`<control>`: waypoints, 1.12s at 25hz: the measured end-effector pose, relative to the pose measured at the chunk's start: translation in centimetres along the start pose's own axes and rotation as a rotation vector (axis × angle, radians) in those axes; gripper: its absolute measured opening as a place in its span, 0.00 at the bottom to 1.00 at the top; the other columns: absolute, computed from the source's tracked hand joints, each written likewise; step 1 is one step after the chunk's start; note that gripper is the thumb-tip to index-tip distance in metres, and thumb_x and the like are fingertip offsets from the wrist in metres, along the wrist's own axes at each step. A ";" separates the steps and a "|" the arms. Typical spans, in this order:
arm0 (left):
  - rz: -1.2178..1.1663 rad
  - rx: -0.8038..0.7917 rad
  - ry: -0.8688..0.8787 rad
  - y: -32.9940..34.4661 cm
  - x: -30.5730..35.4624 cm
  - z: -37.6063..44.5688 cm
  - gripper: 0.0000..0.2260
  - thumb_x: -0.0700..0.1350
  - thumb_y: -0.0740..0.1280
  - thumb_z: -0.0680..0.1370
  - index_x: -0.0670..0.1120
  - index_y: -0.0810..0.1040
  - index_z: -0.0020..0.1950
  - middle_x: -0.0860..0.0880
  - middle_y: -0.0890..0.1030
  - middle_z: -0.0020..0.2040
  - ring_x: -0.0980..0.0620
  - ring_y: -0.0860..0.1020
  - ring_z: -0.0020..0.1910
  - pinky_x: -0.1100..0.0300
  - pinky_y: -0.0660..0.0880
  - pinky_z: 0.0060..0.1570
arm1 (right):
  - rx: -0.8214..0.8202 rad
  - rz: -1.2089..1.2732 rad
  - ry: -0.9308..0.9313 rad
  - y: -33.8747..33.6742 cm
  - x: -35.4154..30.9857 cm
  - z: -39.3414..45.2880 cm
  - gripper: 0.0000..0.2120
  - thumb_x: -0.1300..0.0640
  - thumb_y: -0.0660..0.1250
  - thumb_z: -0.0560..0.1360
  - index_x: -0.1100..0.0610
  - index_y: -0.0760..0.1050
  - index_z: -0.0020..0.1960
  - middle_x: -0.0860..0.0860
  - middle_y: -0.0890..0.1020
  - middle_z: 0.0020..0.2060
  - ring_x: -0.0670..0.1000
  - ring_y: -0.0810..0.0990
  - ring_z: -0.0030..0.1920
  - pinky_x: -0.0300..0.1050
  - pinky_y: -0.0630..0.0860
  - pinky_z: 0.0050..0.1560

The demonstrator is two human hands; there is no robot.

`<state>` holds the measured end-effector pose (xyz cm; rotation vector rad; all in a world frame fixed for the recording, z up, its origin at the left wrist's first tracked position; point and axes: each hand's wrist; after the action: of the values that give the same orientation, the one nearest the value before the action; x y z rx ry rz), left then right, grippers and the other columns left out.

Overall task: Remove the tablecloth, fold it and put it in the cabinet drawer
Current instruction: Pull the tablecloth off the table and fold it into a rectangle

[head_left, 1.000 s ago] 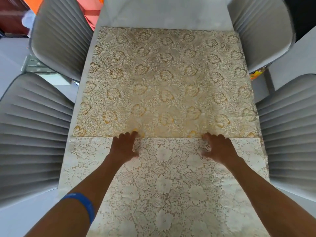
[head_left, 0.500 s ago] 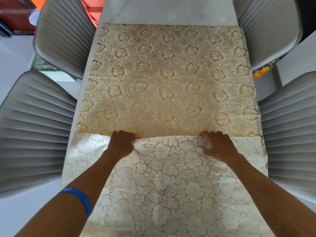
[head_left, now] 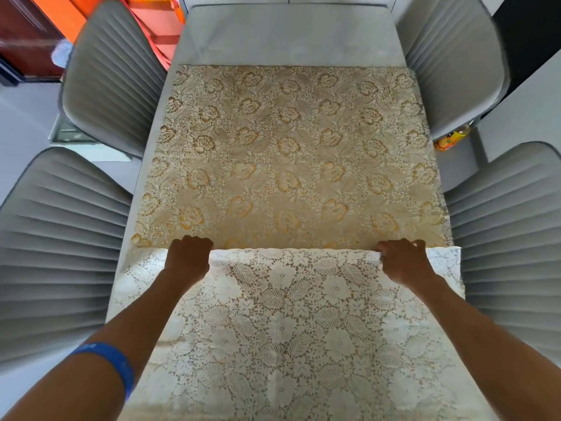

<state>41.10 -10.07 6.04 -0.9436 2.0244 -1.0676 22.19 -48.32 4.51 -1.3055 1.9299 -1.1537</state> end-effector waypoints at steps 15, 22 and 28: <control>-0.296 -0.078 0.044 0.1 7.0 2.1 0.28 0.56 0.58 0.79 0.50 0.55 0.76 0.44 0.59 0.77 0.41 0.65 0.71 0.44 0.71 0.64 | 0.076 0.103 -0.020 -1.2 -5.9 2.2 0.31 0.50 0.61 0.79 0.49 0.53 0.77 0.50 0.53 0.79 0.57 0.56 0.77 0.63 0.58 0.74; -0.253 -0.040 0.017 6.4 5.1 -6.6 0.34 0.68 0.31 0.75 0.54 0.31 0.77 0.46 0.26 0.76 0.42 0.29 0.75 0.47 0.19 0.64 | -0.085 0.182 -0.103 4.8 -9.7 -3.6 0.33 0.45 0.55 0.79 0.45 0.45 0.80 0.50 0.43 0.80 0.61 0.47 0.79 0.58 0.63 0.74; -0.473 -0.270 -0.103 5.8 5.3 -5.6 0.38 0.65 0.56 0.75 0.54 0.45 0.80 0.45 0.41 0.81 0.40 0.50 0.79 0.38 0.58 0.74 | -0.195 0.268 -0.166 3.3 -9.9 -7.6 0.30 0.48 0.61 0.78 0.46 0.56 0.78 0.47 0.49 0.80 0.54 0.53 0.79 0.55 0.60 0.75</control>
<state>32.12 -9.86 2.41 -1.6434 1.9370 -0.9640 18.45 -35.99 5.09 -1.1542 2.0557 -0.7189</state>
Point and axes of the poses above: each hand's wrist, its own z-axis towards the middle knuckle, its own y-axis out of the palm, x = y × z
